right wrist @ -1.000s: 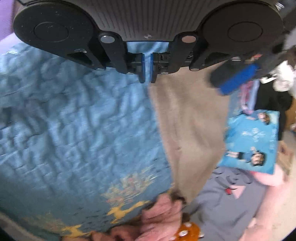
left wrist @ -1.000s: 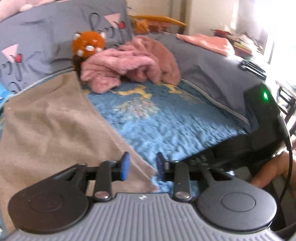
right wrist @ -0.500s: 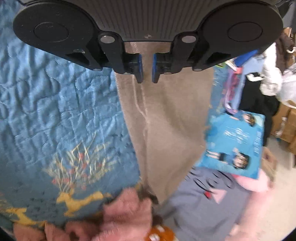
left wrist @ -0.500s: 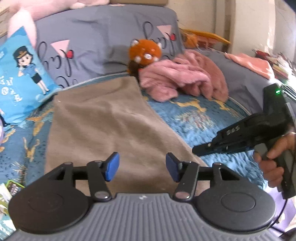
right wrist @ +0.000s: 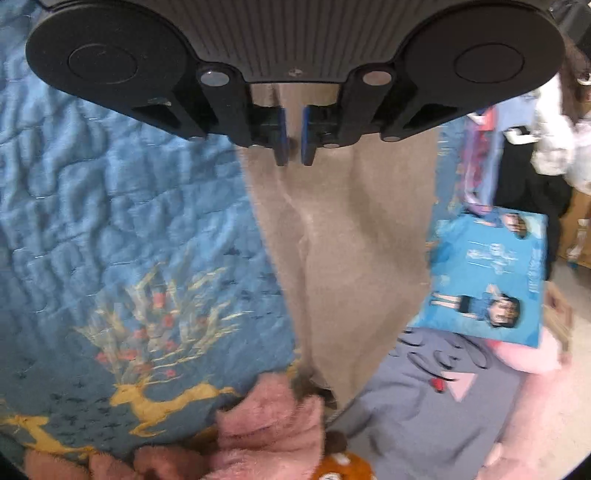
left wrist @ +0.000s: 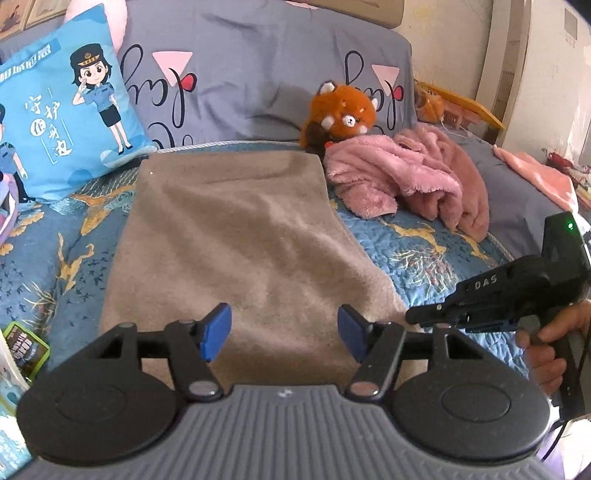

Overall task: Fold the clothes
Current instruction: 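Fold the held sweater edge over with the right gripper and release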

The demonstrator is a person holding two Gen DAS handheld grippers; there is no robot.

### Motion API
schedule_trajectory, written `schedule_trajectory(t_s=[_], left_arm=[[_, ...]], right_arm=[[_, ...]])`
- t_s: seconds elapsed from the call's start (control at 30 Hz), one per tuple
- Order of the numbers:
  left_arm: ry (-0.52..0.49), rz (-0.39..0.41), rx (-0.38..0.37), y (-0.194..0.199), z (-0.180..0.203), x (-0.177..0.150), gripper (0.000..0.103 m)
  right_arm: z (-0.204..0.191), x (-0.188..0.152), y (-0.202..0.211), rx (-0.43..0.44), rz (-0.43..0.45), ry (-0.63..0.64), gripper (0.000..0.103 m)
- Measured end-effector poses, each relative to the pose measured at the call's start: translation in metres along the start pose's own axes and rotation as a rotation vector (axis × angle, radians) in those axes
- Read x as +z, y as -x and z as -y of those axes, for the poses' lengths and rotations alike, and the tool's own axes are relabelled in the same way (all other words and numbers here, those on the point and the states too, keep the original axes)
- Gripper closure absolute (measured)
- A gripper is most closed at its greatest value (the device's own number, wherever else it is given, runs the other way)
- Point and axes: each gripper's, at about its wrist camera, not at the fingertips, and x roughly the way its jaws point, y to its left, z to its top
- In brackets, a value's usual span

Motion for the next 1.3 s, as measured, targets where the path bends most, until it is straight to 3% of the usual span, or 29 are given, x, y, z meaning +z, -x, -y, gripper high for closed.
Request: schedule_trajectory(t_s=[0.03,0.07,0.4,0.53,0.63,0.73,0.93,1.03,1.2,1.3], left_arm=[[0.001,-0.002,0.002,-0.001,0.000,0.000,0.035],[0.003,-0.002,0.004,-0.001,0.000,0.000,0.035],[0.010,0.001,-0.010,0.000,0.001,-0.002,0.035],[0.011,-0.004,-0.013,-0.002,0.002,-0.002,0.035],[0.015,-0.008,-0.016,-0.003,0.001,-0.002,0.035],[0.033,-0.004,-0.024,-0.002,-0.002,-0.002,0.035],[0.041,-0.005,-0.022,-0.002,-0.004,-0.002,0.035],[0.039,-0.003,-0.024,-0.001,-0.004,-0.002,0.035],[0.038,-0.004,-0.010,-0.001,-0.006,-0.001,0.035],[0.047,0.003,0.019,0.000,-0.010,-0.001,0.030]], right_arm=[[0.001,0.000,0.000,-0.013,0.002,-0.003,0.073],[0.004,-0.001,-0.001,-0.002,0.003,-0.012,0.069],[0.022,0.010,-0.017,0.104,0.027,-0.121,0.068],[0.020,0.016,-0.025,0.136,0.018,-0.119,0.072],[0.013,0.019,-0.031,0.124,-0.004,-0.085,0.097],[0.004,0.018,-0.025,0.111,0.030,-0.043,0.098],[-0.027,0.028,-0.001,0.164,0.122,0.013,0.099],[-0.043,0.038,0.001,0.090,0.155,0.093,0.099],[-0.029,0.045,-0.021,-0.059,0.116,0.053,0.099],[-0.023,0.038,-0.026,-0.095,0.087,0.048,0.099]])
